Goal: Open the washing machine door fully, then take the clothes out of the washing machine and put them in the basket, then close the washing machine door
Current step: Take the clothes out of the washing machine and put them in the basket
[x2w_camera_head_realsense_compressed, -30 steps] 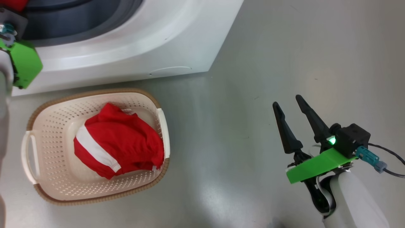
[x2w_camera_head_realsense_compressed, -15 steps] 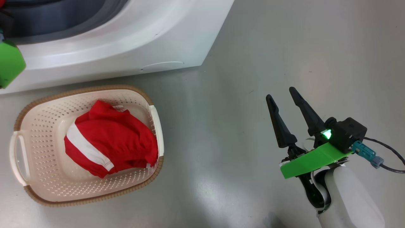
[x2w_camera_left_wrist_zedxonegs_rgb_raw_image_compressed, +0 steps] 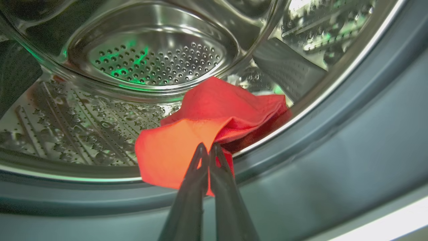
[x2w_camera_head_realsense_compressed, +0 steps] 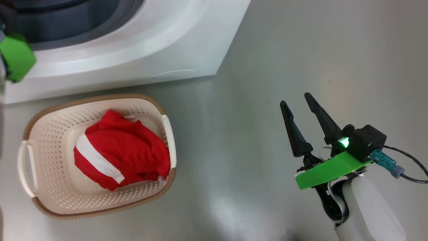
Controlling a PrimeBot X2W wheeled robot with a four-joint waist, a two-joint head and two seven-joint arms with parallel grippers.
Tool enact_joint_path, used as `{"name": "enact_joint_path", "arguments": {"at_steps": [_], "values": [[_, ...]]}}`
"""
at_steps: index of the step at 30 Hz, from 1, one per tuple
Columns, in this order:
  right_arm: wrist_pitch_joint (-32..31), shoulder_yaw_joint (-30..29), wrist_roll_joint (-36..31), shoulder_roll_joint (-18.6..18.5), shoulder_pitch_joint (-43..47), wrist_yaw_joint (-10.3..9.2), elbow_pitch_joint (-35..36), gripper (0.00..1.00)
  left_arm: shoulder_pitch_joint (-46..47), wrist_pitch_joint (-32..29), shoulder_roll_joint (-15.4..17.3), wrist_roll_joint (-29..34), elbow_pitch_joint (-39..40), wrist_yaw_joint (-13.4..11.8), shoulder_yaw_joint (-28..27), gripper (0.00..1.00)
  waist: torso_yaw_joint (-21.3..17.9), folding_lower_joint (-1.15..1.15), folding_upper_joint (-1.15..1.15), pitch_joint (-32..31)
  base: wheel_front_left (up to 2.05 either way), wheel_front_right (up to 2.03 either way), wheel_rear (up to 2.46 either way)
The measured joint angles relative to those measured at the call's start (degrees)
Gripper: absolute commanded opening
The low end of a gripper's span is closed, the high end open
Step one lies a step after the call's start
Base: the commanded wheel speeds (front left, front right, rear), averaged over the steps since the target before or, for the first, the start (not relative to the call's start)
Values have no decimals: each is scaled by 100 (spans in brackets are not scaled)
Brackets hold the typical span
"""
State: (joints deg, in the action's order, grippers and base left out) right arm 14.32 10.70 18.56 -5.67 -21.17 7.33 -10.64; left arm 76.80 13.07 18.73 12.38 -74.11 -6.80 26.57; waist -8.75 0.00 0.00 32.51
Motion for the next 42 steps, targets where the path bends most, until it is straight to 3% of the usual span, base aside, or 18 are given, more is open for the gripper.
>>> {"name": "enact_joint_path", "arguments": {"at_steps": [4,8,16,29,42], "values": [[0,-19,0,-9,10,0,-20,100,-110,124,-229,-472,212,32,-293,0,55,0,0,-130,0,0,0],[0,-27,0,-30,58,0,-22,100,-500,136,-421,-967,793,215,-608,0,126,0,0,-289,0,0,0],[0,-29,-1,-100,322,0,-105,100,-1588,140,-756,-2225,2312,821,-1504,0,259,0,0,-683,0,0,0],[0,-208,0,-323,788,0,-157,100,-3061,138,-1361,-2838,3867,1265,-2218,0,532,0,0,-1389,0,0,0],[0,-452,18,-399,1197,0,-131,100,-4725,140,-1590,-3345,5835,1368,-2716,0,826,0,0,-1879,0,0,0]]}}
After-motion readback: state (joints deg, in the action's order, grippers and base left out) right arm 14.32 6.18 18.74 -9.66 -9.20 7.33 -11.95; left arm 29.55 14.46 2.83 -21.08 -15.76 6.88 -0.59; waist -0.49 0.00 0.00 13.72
